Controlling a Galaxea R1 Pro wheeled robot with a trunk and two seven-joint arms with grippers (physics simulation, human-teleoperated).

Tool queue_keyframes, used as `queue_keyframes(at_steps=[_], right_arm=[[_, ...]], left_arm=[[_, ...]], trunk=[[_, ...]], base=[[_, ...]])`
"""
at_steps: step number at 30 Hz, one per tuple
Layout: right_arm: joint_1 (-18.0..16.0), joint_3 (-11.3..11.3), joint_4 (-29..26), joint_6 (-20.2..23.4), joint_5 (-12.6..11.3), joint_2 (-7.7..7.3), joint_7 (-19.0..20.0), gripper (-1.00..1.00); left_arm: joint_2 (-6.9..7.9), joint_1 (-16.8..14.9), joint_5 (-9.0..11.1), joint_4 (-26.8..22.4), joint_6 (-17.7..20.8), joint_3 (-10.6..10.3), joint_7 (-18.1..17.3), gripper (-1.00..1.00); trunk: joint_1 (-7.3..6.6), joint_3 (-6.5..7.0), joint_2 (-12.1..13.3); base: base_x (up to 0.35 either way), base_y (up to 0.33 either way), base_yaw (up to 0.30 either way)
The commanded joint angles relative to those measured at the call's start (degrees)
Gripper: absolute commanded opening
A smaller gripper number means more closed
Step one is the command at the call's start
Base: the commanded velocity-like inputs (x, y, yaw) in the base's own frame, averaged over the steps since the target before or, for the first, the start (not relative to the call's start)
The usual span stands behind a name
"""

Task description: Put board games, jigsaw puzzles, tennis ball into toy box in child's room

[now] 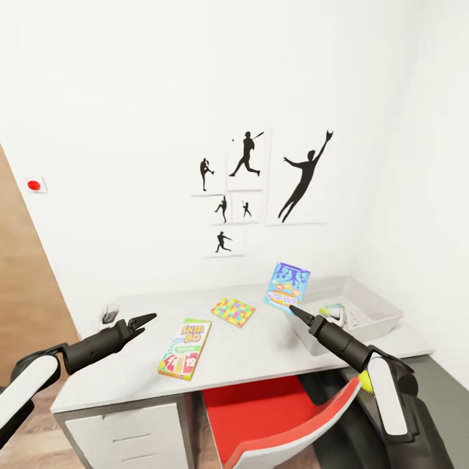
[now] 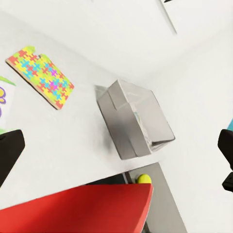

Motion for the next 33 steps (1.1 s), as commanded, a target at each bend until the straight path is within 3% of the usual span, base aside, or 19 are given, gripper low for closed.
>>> queue_keyframes(at_steps=[1,17,33], right_arm=[[-0.06,-0.16,-0.03,0.43,-0.35,0.04,0.20,-1.00],[-0.07,-0.11,0.00,0.47,-0.37,0.09,0.20,-1.00],[-0.07,-0.14,-0.40,0.64,-0.40,0.06,0.19,-1.00]], left_arm=[[0.05,-0.03,0.26,0.03,0.14,-0.07,-0.07,1.00],[-0.09,-0.03,0.24,0.03,0.07,-0.13,-0.03,1.00],[-0.02,-0.03,0.21,0.03,0.15,-0.09,-0.09,1.00]], trunk=[[0.03,-0.02,-0.05],[0.03,-0.02,-0.05],[0.03,-0.02,-0.05]], base=[[0.107,-0.041,-0.052],[0.110,-0.006,-0.057],[0.010,-0.017,-0.041]])
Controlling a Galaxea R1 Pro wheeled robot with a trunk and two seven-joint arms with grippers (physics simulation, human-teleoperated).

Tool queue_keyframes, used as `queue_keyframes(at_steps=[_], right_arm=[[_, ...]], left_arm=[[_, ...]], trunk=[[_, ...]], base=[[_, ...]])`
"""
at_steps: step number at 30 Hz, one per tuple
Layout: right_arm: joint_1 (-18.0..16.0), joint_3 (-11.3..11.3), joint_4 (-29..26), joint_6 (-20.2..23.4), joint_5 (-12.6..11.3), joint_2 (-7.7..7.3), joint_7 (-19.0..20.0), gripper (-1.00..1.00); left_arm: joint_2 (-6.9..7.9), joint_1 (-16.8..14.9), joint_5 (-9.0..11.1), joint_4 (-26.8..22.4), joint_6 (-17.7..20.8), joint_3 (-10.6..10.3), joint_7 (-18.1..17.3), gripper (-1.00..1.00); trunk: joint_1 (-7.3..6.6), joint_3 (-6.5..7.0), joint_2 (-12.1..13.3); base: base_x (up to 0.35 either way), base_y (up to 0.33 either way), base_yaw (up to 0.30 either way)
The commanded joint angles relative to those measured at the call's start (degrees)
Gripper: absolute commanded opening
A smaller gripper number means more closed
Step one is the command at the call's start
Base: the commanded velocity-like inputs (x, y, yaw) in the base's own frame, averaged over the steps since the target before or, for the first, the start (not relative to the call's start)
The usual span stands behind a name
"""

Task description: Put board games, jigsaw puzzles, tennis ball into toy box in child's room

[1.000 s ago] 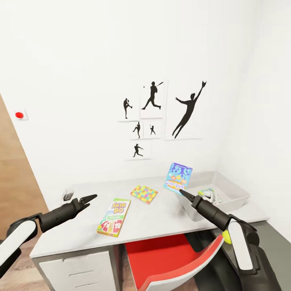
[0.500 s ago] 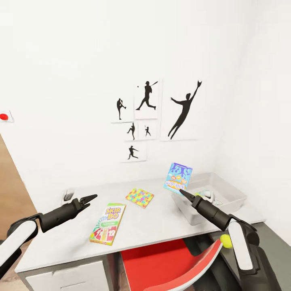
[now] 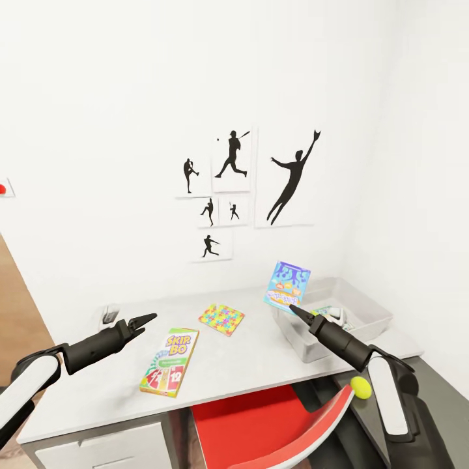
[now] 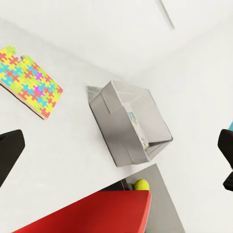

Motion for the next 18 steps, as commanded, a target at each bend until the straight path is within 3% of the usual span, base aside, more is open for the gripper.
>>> queue_keyframes(at_steps=[1,5,7,10,12,16,17,18], right_arm=[[-0.04,-0.16,-0.04,0.44,-0.02,0.05,0.20,-1.00],[-0.27,-0.31,0.29,1.06,-0.05,0.05,-0.61,-1.00],[-1.85,-0.41,-0.24,4.00,-0.01,-0.06,-3.97,-1.00],[-8.60,-0.55,-1.26,12.19,-0.40,-0.13,-11.86,-1.00],[-13.45,-0.59,-1.58,14.41,-0.83,-0.15,-16.05,-1.00],[-23.00,-0.46,-0.78,15.63,-1.11,-0.58,-20.22,-1.00],[-25.40,-0.25,0.14,15.63,-1.12,-1.03,-20.70,-1.00],[-29.43,-0.09,4.58,15.63,-1.13,-2.49,-21.29,-1.00]], left_arm=[[0.06,-0.03,0.25,0.04,0.15,-0.07,-0.09,1.00],[0.10,-0.03,0.23,0.04,0.18,-0.06,-0.14,1.00],[0.10,-0.03,0.21,0.04,0.24,-0.05,-0.14,1.00],[0.08,-0.03,0.22,0.01,0.32,-0.10,-0.15,1.00],[0.08,-0.03,0.22,0.02,0.36,-0.10,-0.15,1.00],[0.17,-0.03,0.17,0.00,0.45,-0.06,-0.22,1.00],[0.18,-0.03,0.16,-0.01,0.46,-0.06,-0.23,1.00],[0.17,-0.03,0.15,0.01,0.47,-0.06,-0.23,1.00]], trunk=[[0.02,-0.02,-0.04],[0.02,-0.02,-0.04],[0.02,-0.02,-0.04],[0.02,-0.02,-0.04],[0.02,-0.02,-0.04],[0.02,-0.02,-0.04],[0.02,-0.02,-0.04],[0.02,-0.02,-0.04]], base=[[0.000,0.000,0.000],[0.000,0.000,0.000],[0.000,0.000,0.000],[0.000,0.000,0.000],[0.000,0.000,0.000],[0.000,0.000,0.000],[0.000,0.000,0.000],[0.000,0.000,0.000]])
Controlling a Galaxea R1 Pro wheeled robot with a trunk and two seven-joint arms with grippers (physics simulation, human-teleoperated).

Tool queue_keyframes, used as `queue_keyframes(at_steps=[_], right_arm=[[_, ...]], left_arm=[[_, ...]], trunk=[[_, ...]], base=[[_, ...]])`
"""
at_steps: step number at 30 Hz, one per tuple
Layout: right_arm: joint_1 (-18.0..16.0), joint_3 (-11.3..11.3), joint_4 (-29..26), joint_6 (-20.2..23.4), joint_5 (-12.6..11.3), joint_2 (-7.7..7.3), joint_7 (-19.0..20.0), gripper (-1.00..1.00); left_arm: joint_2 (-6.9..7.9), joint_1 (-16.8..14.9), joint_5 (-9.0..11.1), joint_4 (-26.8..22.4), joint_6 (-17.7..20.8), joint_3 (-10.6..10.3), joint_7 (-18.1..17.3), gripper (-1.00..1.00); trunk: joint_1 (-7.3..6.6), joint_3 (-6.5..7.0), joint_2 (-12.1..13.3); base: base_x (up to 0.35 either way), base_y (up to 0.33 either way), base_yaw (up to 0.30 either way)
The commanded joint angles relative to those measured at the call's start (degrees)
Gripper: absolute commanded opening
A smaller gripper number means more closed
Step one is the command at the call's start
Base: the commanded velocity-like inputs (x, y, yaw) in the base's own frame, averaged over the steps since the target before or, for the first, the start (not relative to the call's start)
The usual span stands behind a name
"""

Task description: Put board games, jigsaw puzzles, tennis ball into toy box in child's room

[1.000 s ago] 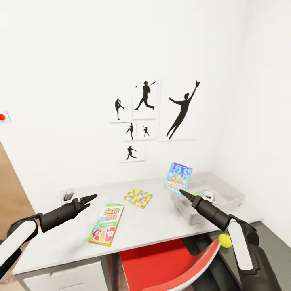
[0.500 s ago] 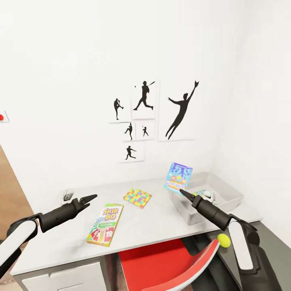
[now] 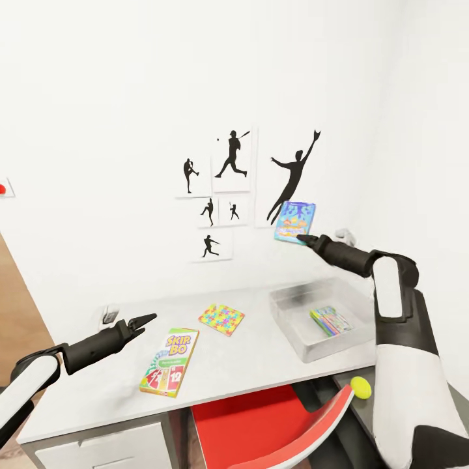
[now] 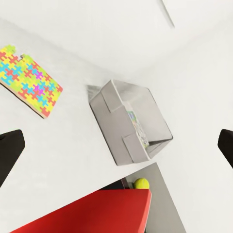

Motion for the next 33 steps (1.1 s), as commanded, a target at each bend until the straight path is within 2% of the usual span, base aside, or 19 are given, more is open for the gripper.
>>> queue_keyframes(at_steps=[1,3,6,7,8,10,11,12,16,19,25,30,33], right_arm=[[-2.95,0.02,4.24,0.32,-0.07,-1.12,0.33,-1.00],[-8.50,0.22,13.75,0.32,-0.07,-3.32,0.04,-1.00],[-15.49,0.43,27.62,0.32,0.03,-5.74,-0.19,-1.00],[-19.01,0.50,34.96,0.32,0.24,-6.87,-0.42,-1.00],[-20.09,0.51,37.14,0.32,0.32,-7.20,-0.51,-1.00],[-24.17,0.89,45.30,0.32,0.60,-8.24,-1.46,-1.00],[-26.58,2.01,49.52,0.32,0.70,-8.64,-2.59,-1.00],[-27.63,3.17,51.16,0.32,0.74,-8.82,-3.17,-1.00],[-29.19,8.55,53.51,0.32,0.76,-9.12,-4.03,-1.00],[-29.36,10.29,54.24,0.32,0.73,-9.34,-4.14,-1.00],[-29.21,11.18,54.57,0.32,0.72,-10.64,-4.21,-1.00],[-29.14,11.30,54.65,0.32,0.72,-12.99,-4.26,-1.00],[-29.14,11.49,54.68,0.32,0.73,-13.80,-4.25,-1.00]], left_arm=[[0.01,-0.05,0.24,0.03,0.14,-0.09,-0.08,1.00],[-0.01,-0.05,0.24,0.04,0.15,-0.08,-0.08,1.00],[0.04,-0.05,0.30,0.04,0.15,-0.08,-0.08,1.00],[0.05,-0.05,0.31,0.04,0.15,-0.08,-0.08,1.00],[0.05,-0.05,0.31,0.04,0.15,-0.07,-0.08,1.00],[0.06,-0.05,0.32,0.06,0.15,-0.06,-0.08,1.00],[0.06,-0.05,0.32,0.06,0.15,-0.07,-0.08,1.00],[0.04,-0.05,0.32,0.06,0.15,-0.07,-0.08,1.00],[0.12,-0.05,0.32,0.06,0.15,-0.02,-0.08,1.00],[0.14,-0.05,0.32,0.04,0.19,0.00,-0.14,1.00],[0.15,-0.05,0.32,0.05,0.23,-0.02,-0.17,1.00],[0.09,-0.05,0.26,0.02,0.24,-0.07,-0.17,1.00],[0.07,-0.05,0.25,0.03,0.26,-0.08,-0.17,1.00]], trunk=[[0.02,-0.04,-0.05],[0.02,-0.04,-0.05],[0.02,-0.04,-0.05],[0.02,-0.04,-0.05],[0.02,-0.04,-0.05],[0.02,-0.04,-0.05],[0.02,-0.04,-0.05],[0.02,-0.04,-0.05],[0.02,-0.04,-0.05],[0.02,-0.04,-0.05],[0.02,-0.04,-0.05],[0.02,-0.04,-0.05],[0.02,-0.11,-0.05]], base=[[0.000,0.000,0.000],[0.000,0.000,0.000],[0.000,0.000,0.000],[0.000,0.000,0.000],[0.000,0.000,0.000],[0.000,0.000,0.000],[0.000,0.000,0.000],[0.000,0.000,0.000],[0.000,0.000,0.000],[0.000,0.000,0.000],[0.000,0.000,0.000],[-0.010,0.000,0.000],[-0.119,0.000,0.000]])
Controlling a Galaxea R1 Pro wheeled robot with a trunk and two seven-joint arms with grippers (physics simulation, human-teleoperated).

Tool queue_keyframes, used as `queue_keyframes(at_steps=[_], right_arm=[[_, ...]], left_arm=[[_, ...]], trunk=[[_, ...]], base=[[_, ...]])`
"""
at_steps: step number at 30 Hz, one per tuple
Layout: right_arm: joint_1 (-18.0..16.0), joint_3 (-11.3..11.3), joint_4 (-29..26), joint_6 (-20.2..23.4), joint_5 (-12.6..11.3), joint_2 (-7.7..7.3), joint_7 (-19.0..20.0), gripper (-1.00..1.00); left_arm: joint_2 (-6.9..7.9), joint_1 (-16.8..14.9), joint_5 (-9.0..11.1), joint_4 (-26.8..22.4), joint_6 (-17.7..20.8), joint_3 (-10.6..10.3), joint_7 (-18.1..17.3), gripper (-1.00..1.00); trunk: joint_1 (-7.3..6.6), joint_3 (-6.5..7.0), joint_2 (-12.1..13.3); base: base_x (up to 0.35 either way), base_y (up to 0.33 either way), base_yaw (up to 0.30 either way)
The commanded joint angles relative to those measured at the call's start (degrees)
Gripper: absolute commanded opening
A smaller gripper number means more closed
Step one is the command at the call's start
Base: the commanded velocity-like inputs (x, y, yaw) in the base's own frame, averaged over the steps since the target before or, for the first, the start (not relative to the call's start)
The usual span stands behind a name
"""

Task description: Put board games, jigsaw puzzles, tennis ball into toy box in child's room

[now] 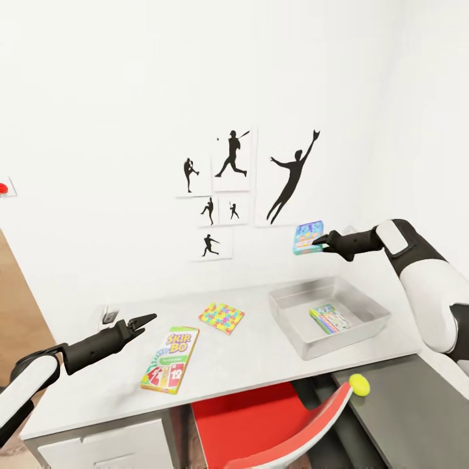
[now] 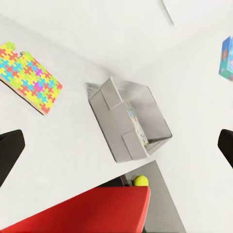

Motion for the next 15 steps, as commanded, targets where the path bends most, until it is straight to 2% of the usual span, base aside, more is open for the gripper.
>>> queue_keyframes(at_steps=[1,3,4,5,11,13,15], right_arm=[[-0.01,-0.27,-0.01,0.26,0.37,-0.06,0.45,-1.00],[-0.01,0.59,-0.01,0.26,0.37,-0.22,0.44,-1.00],[0.00,2.54,-0.01,0.26,0.36,-0.26,0.49,-1.00],[0.00,3.02,-0.01,0.26,0.36,-0.28,0.50,-1.00],[0.00,4.40,-0.01,0.26,0.38,-0.33,0.51,-1.00],[0.00,6.13,-0.01,0.26,0.37,-0.29,0.51,-1.00],[-0.02,9.67,-0.01,0.26,0.34,-0.28,0.56,-1.00]], left_arm=[[0.03,-0.05,0.23,0.03,0.13,-0.09,-0.07,1.00],[0.03,-0.05,0.26,0.04,0.11,-0.12,-0.07,1.00],[0.03,-0.05,0.26,0.03,0.11,-0.11,-0.07,1.00],[0.03,-0.05,0.27,0.05,0.11,-0.10,-0.07,1.00],[-0.05,-0.05,0.30,0.02,0.11,-0.17,-0.07,1.00],[-0.06,-0.05,0.27,0.03,0.11,-0.18,-0.07,1.00],[-0.06,-0.05,0.28,0.04,0.11,-0.18,-0.07,1.00]], trunk=[[0.01,-0.09,-0.04],[0.01,-0.22,-0.04],[0.01,-0.24,-0.04],[0.01,-0.25,-0.04],[0.01,-0.31,-0.04],[0.01,-0.33,-0.04],[0.01,-0.34,-0.04]], base=[[-0.103,0.000,-0.005],[-0.047,0.000,-0.039],[-0.011,0.000,-0.016],[-0.007,0.000,-0.010],[-0.002,0.000,-0.003],[0.000,-0.044,-0.001],[0.000,-0.089,0.000]])
